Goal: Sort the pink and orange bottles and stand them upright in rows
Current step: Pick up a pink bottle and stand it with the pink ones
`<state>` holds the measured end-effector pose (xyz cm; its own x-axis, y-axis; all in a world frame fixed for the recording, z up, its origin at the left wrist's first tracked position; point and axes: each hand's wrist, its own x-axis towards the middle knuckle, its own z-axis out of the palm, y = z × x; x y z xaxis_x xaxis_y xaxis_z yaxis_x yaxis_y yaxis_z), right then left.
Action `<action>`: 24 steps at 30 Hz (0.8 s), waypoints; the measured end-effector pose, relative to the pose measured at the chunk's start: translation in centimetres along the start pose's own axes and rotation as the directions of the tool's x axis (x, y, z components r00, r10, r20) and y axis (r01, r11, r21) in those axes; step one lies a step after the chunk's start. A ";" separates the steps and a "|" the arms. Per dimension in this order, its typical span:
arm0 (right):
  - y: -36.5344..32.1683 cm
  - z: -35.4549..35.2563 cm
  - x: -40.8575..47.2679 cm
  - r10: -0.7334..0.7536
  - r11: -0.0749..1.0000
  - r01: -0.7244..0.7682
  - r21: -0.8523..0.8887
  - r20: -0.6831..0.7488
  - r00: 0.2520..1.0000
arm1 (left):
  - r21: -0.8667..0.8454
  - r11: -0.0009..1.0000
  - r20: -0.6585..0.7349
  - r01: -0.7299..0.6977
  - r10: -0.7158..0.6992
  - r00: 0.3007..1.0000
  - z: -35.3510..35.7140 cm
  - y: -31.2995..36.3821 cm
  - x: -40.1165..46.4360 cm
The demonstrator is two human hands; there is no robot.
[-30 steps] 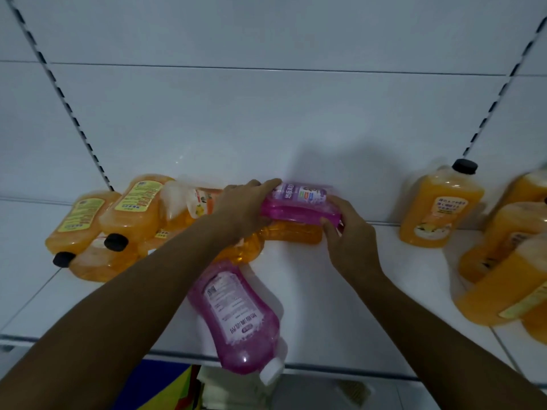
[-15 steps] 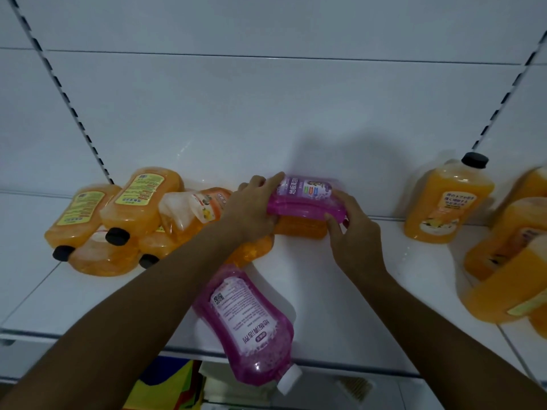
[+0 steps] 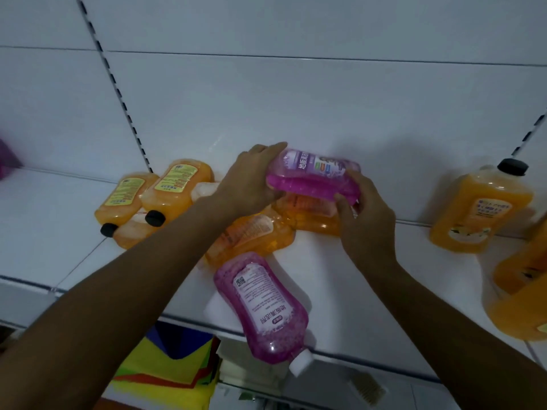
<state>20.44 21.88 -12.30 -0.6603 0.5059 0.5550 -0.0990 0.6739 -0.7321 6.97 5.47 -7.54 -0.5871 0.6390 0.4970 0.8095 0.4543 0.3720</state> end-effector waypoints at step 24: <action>-25.2 27.4 -7.4 -0.179 0.800 -0.441 0.407 0.864 0.471 | -0.747 0.594 -0.327 0.298 -0.718 0.614 -26.2 -16.4 -25.9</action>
<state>7.36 -13.57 -8.81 -0.9362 -0.3475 0.0519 -0.0909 0.0969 -0.9911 8.60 -34.78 -5.99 -0.9460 -0.1367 0.2940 0.2972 -0.0030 0.9548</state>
